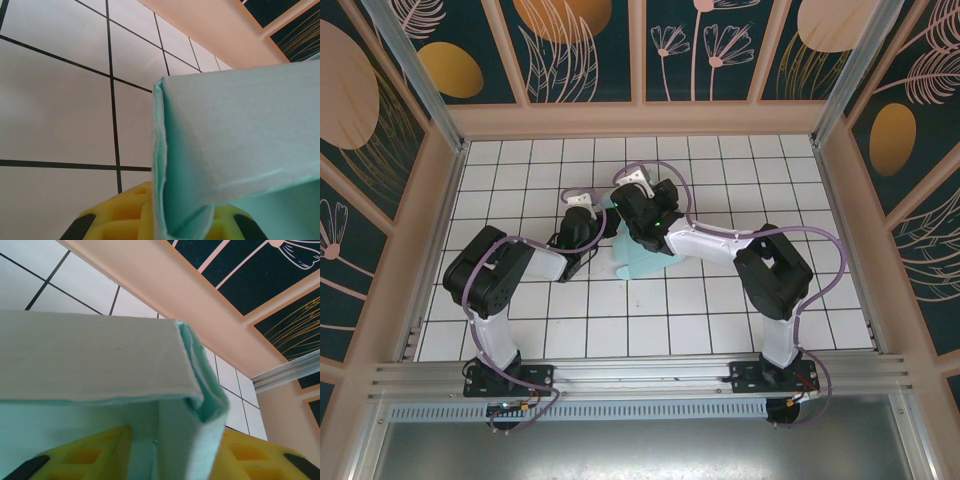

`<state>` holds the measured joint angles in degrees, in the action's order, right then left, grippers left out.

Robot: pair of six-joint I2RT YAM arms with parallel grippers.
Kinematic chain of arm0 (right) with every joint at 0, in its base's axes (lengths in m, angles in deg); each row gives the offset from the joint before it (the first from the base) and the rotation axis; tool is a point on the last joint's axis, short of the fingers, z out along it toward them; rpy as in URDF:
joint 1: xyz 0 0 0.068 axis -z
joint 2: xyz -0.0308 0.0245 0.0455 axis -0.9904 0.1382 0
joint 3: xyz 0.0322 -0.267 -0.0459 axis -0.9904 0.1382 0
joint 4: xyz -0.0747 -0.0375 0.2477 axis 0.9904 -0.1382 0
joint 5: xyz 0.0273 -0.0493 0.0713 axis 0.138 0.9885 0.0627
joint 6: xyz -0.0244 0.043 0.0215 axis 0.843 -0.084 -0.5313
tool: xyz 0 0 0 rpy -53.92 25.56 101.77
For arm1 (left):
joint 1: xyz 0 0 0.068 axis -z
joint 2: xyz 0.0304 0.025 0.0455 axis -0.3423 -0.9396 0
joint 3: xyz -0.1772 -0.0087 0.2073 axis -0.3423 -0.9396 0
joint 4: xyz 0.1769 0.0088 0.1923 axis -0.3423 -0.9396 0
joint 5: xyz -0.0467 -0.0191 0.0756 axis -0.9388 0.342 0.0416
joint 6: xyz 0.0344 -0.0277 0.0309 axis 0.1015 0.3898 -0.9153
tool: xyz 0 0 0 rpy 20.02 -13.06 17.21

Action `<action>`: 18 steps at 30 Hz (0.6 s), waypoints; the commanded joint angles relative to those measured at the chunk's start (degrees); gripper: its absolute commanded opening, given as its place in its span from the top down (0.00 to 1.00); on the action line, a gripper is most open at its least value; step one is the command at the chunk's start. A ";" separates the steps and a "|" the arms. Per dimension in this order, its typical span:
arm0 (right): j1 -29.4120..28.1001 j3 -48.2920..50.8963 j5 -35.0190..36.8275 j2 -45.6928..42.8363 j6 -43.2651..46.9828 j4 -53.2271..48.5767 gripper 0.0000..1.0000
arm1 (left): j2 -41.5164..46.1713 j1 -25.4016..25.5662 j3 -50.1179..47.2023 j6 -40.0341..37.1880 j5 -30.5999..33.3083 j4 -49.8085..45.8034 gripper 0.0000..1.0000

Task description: Fold the paper box

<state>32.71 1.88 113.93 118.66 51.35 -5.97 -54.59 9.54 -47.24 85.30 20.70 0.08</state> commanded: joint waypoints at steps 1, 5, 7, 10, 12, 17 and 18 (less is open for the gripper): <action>0.21 1.47 -0.60 0.55 -0.88 -0.62 0.60 | 0.86 0.43 1.51 -0.26 -2.88 6.11 1.00; 0.28 1.78 -0.40 0.50 -0.31 -0.62 0.87 | 0.33 0.41 1.94 0.07 -3.50 5.86 1.00; 0.30 1.85 -0.19 0.59 -0.11 -0.41 1.00 | 0.20 0.42 2.03 0.26 -3.66 6.06 1.00; 0.28 1.90 0.02 0.55 -0.12 -0.04 1.00 | 0.55 0.41 2.06 0.19 -3.43 5.81 1.00; 0.28 1.81 -0.03 0.41 -0.08 0.25 1.00 | 0.66 0.40 2.03 0.19 -3.30 5.56 1.00; 0.38 2.94 -4.90 -3.37 -2.81 1.22 0.46 | 0.62 0.40 2.68 0.86 -2.65 3.73 1.00; 0.36 3.27 -6.42 -4.39 -3.34 1.56 0.39 | 0.48 0.38 2.94 0.97 -2.47 3.08 1.00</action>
<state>32.82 3.91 111.55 117.70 50.12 -5.03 -54.96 9.43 -46.72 85.76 20.70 -0.53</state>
